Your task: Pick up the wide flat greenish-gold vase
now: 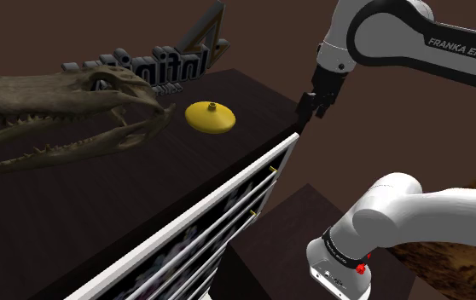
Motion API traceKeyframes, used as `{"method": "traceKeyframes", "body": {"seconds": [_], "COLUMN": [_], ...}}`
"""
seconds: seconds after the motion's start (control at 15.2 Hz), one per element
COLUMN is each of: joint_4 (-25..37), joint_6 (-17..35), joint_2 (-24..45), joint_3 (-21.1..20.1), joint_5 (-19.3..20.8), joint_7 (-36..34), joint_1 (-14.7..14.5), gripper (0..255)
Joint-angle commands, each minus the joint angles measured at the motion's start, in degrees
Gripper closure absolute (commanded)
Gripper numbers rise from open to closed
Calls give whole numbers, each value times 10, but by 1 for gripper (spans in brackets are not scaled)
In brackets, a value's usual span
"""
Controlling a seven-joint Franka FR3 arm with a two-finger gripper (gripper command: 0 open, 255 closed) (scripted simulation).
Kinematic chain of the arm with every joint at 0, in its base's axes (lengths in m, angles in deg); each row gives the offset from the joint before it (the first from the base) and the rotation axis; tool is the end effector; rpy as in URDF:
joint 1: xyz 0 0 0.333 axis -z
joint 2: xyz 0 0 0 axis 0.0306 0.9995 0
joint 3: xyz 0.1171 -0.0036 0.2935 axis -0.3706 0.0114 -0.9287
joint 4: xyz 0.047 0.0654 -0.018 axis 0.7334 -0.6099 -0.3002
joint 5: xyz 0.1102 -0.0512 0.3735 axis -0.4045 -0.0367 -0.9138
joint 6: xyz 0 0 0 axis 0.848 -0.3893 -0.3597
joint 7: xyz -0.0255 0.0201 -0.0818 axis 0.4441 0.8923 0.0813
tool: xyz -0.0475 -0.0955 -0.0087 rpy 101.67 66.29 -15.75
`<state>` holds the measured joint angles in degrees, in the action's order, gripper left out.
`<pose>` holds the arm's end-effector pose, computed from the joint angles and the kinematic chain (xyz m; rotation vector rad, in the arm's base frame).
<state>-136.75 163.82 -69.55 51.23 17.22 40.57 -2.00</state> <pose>0.2927 0.0147 0.5624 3.0587 -0.0449 -0.0468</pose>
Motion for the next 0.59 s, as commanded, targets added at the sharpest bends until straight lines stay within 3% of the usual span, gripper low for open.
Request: {"method": "traceKeyframes", "body": {"seconds": [0.0, 0.53], "joint_4": [0, 114], "joint_6": [0, 43], "joint_2": [0, 153], "joint_3": [0, -66], "joint_5": [0, -32], "joint_7": [0, -68], "joint_1": [0, -16], "gripper": [0, 0]}}
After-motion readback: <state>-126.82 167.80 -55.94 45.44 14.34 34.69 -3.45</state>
